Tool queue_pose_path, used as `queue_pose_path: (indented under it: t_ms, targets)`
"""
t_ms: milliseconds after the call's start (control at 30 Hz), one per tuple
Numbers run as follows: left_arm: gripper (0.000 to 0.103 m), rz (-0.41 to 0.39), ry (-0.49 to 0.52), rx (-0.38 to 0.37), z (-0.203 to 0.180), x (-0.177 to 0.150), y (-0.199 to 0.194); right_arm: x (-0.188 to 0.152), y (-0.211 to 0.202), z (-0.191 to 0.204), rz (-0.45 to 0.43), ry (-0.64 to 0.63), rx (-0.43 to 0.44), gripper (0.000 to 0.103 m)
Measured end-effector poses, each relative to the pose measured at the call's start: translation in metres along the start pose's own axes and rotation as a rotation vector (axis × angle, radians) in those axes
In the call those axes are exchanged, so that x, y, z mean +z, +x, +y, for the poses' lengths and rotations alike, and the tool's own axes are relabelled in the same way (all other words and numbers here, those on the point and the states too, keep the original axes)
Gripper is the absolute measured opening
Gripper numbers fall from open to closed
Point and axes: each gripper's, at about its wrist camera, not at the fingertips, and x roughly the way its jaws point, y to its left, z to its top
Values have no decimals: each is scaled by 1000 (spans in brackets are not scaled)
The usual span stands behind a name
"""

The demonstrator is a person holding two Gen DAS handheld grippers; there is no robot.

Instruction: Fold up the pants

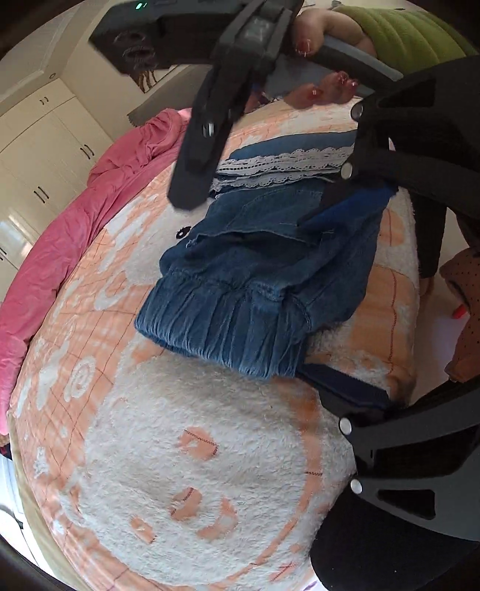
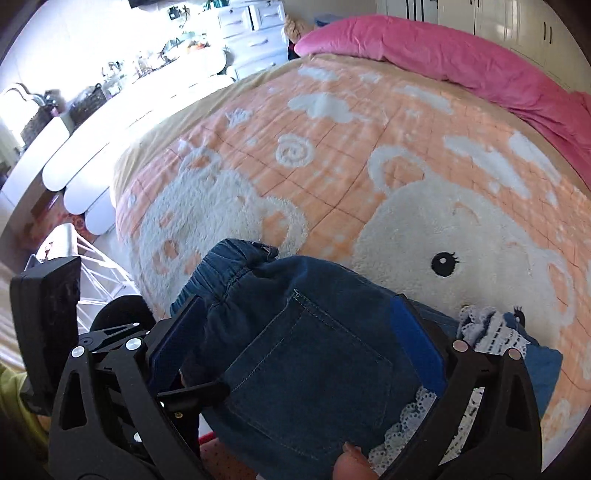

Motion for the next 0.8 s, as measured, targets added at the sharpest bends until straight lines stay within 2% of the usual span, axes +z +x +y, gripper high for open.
queue_pose_path:
  t_ms: [33,100,133,267,433,467,500,533,567,600,700,733,800]
  targets:
    - [63,-4,-6,-1,2,0,0,2,9,2,23,0,2,94]
    - [47,-19,-14,-5,6,1,0,4,21,4,44,3,17,94]
    - [44,-20,-15,-8,8,1,0,7,26,7,45,5,32,94]
    - [41,-19,4,-16,8,1,2,21,38,19,53,-14,61,94]
    - [41,-20,2,-34,9,2,5,33,66,28,125,-43,48,94]
    - [41,-19,2,-36,9,2,5,33,71,29,137,-47,51,90]
    - [41,-19,2,-36,9,2,6,32,79,30,159,-52,68,78]
    - [41,-18,3,-36,10,2,5,30,85,29,172,-48,101,71]
    - [41,-17,3,-35,10,2,5,28,88,28,170,-38,112,64]
    - [41,-17,2,-37,11,2,5,27,89,27,163,-33,106,52]
    - [41,-17,-5,-49,12,2,5,21,82,23,118,-38,108,39]
    - [41,-17,-3,-50,13,3,5,21,78,22,106,-29,115,37]
    - [47,-22,-1,-59,13,5,5,20,65,16,63,-6,143,35]
